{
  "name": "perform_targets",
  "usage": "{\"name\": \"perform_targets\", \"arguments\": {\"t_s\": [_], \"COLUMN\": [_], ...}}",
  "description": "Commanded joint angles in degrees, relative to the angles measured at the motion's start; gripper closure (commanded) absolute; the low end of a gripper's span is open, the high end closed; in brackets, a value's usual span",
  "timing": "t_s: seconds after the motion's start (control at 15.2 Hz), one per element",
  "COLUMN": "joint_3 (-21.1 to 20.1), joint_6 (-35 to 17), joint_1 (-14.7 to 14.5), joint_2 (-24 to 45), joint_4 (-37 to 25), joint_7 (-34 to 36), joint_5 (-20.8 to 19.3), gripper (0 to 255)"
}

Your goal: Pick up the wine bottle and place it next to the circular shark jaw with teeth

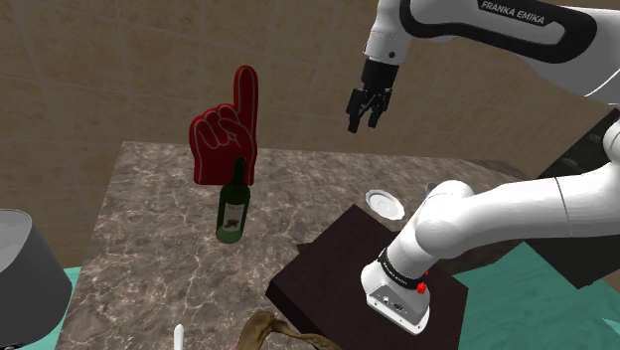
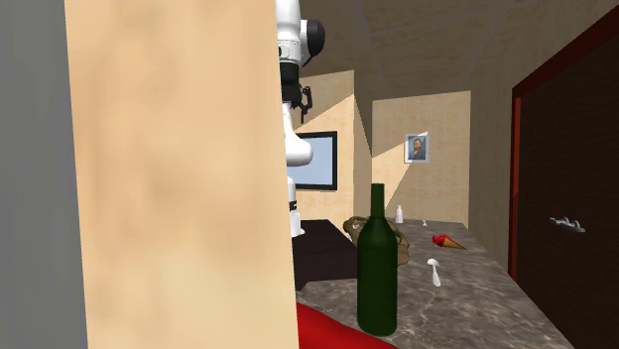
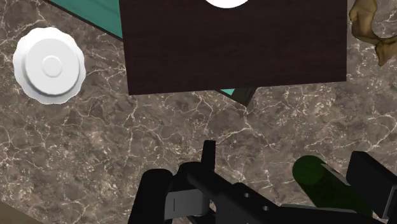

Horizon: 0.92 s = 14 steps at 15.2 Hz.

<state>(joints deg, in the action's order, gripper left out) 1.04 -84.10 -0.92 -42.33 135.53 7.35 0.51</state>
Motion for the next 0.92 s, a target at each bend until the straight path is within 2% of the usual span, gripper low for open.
{"name": "perform_targets", "arguments": {"t_s": [0.0,0.46,0.86], "joint_3": [0.00,-4.81,-8.61], "joint_6": [0.00,-11.29,-20.21], "joint_1": [0.00,-1.97,-3.35], "joint_2": [0.00,9.59,19.90], "joint_4": [0.00,0.41,-2.29], "joint_7": [0.00,5.96,10.70], "joint_5": [0.00,4.27,6.43], "gripper": [0,0,0]}}
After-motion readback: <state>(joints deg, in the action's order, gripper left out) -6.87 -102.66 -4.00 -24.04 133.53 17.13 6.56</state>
